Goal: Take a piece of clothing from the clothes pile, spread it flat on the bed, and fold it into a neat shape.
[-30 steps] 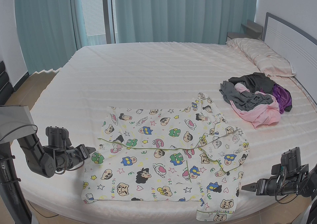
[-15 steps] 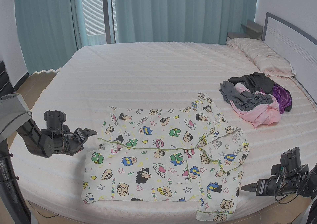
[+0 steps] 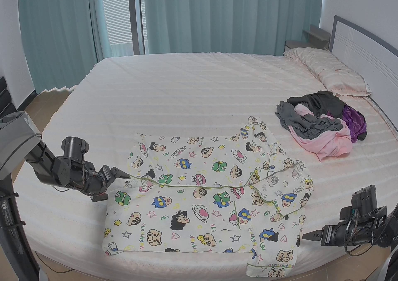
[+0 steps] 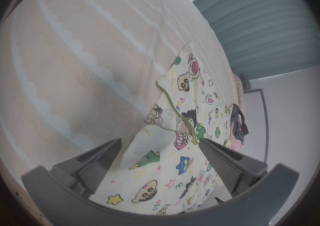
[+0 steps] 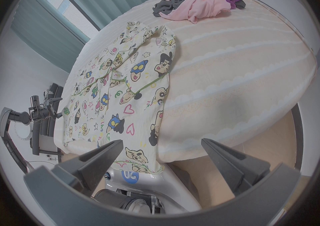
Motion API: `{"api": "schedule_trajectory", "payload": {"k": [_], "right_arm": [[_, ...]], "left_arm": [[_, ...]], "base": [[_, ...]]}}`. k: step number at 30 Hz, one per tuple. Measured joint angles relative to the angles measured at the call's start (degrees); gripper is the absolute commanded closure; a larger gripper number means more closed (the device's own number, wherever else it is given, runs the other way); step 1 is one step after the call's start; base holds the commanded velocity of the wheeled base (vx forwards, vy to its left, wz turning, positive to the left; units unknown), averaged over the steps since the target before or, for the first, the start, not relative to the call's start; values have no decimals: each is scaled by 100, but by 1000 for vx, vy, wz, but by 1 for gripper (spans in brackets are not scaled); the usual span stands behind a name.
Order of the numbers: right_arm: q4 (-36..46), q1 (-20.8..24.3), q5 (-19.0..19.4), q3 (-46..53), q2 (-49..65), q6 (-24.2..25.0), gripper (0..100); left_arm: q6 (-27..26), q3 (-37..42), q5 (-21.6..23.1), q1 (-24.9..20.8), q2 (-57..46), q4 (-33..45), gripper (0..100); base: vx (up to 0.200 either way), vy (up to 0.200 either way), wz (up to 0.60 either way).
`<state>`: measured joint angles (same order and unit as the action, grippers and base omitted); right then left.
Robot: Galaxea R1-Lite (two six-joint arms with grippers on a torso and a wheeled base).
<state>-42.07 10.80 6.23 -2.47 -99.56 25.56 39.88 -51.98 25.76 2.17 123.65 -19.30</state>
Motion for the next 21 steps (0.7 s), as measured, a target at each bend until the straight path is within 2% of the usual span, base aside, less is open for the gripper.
{"api": "schedule_trajectory", "payload": {"k": [3, 7, 13, 15, 18, 21], "right_arm": [[-2, 0, -2, 0, -5, 0, 0], [0, 0, 0, 5, -16, 2, 0], [0, 0, -2, 6, -61, 2, 0], [-2, 0, -2, 9, -74, 2, 0], [-5, -2, 0, 9, -90, 2, 0], [-5, -4, 0, 11, -102, 2, 0]], "left_arm": [[71, -11, 210, -2, -13, 129, 0], [189, -77, 278, 6, -28, 146, 0], [1024, -361, 697, 105, -44, 110, 0], [1290, -523, 848, 204, -35, -22, 0], [1412, -692, 930, 372, 16, -355, 0], [1423, -741, 759, 490, 91, -717, 0]], "base": [[0, 0, 0], [0, 0, 0], [0, 0, 0], [0, 0, 0], [0, 0, 0], [0, 0, 0]]}}
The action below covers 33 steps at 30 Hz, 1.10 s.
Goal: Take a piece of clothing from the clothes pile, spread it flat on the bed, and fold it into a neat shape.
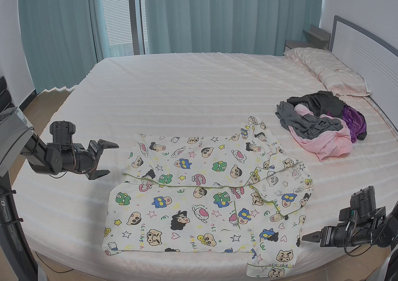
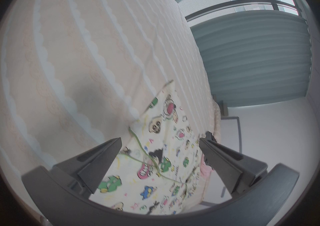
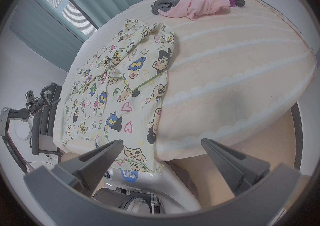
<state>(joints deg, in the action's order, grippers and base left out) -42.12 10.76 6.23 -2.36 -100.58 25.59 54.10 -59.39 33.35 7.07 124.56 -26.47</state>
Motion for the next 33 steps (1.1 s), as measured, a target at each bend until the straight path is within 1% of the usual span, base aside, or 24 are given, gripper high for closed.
{"api": "schedule_trajectory", "payload": {"k": [3, 5, 9, 12, 16, 21, 25, 27, 33], "right_arm": [[0, 4, -2, 0, -7, 0, 0], [2, 4, -2, 0, -11, 0, 0], [2, 4, -2, 0, -13, -2, 0], [2, 4, -2, 0, -18, 0, 0], [0, 1, 0, 0, -21, 0, 0], [-2, 0, -2, 0, -22, 0, 0], [0, 4, -2, 0, -22, -5, 0], [0, 4, -2, 0, -22, -5, 0], [-6, 4, -2, -6, -22, -5, 0]], "left_arm": [[-23, 7, -361, 61, 73, -154, 0], [-54, 33, -500, 105, 123, -265, 0], [-163, 90, -517, 133, 176, -284, 0], [-434, 134, -508, 111, 197, -282, 0], [-572, 190, -535, -85, 223, -276, 0], [-599, 223, -585, -319, 247, -271, 0], [-602, 149, -937, -545, 335, -277, 0], [-596, 57, -1122, -584, 416, -279, 0], [-533, -168, -1286, -747, 623, -279, 0]], "base": [[0, 0, 0], [0, 0, 0], [0, 0, 0], [0, 0, 0], [0, 0, 0], [0, 0, 0], [0, 0, 0], [0, 0, 0], [0, 0, 0]]}}
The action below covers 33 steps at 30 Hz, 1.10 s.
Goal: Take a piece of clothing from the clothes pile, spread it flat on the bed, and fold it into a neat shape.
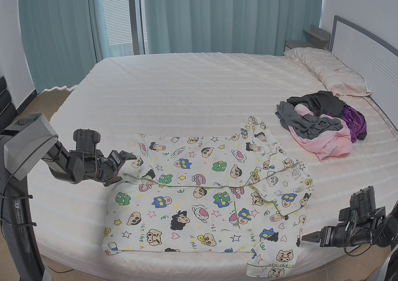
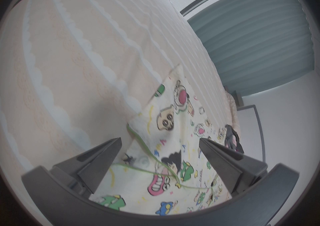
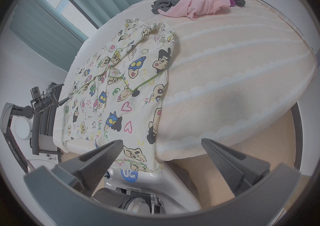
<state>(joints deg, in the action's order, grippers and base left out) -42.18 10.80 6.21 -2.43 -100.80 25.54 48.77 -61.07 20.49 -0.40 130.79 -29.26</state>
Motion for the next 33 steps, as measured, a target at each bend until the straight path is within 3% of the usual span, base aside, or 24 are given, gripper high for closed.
{"api": "schedule_trajectory", "payload": {"k": [6, 7, 22, 33], "right_arm": [[1, 0, 0, -5, 0, 2, 0], [1, -2, 0, -5, 0, 2, 0], [1, 6, 0, 1, -2, -4, 0], [1, 6, 0, 6, 17, -6, 0]], "left_arm": [[18, -212, -216, -124, 171, 2, 0], [29, -243, -276, -146, 195, 2, 100], [290, -193, -965, -144, 267, 63, 100], [246, -35, -1005, -119, 149, 9, 100]], "base": [[0, 0, 0], [0, 0, 0], [0, 0, 0], [0, 0, 0]]}}
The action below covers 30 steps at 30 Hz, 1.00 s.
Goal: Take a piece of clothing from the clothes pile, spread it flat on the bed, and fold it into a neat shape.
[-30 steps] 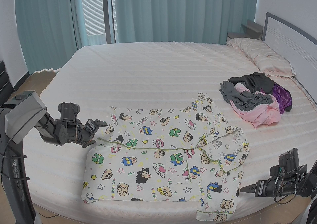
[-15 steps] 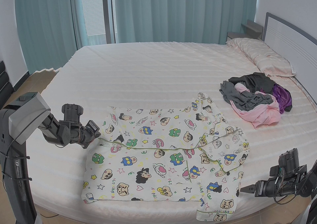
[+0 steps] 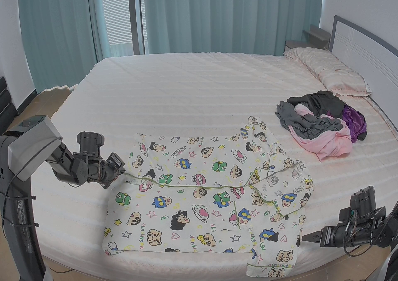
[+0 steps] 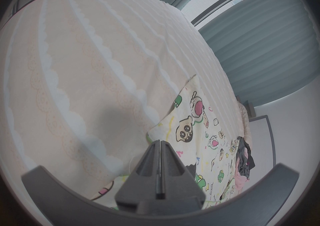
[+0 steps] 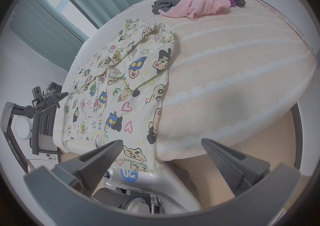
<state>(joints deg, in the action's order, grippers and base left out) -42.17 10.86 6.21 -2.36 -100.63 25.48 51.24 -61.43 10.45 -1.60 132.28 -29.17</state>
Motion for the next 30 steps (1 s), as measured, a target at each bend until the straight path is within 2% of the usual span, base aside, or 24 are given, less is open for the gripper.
{"api": "schedule_trajectory", "payload": {"k": [1, 22, 23, 30], "right_arm": [[0, 0, 0, 0, 2, 0, 0], [0, -6, -7, 0, -9, 0, 0], [0, -6, -7, 0, -9, 0, 0], [0, -6, -7, 0, -9, 0, 0]], "left_arm": [[5, -23, 2, 9, 2, -5, 0], [51, -513, 46, -46, 267, 16, 0], [51, -524, 44, -51, 273, 16, 100], [66, -627, -11, -93, 350, 62, 100]], "base": [[0, 0, 0], [0, 0, 0], [0, 0, 0], [0, 0, 0]]}}
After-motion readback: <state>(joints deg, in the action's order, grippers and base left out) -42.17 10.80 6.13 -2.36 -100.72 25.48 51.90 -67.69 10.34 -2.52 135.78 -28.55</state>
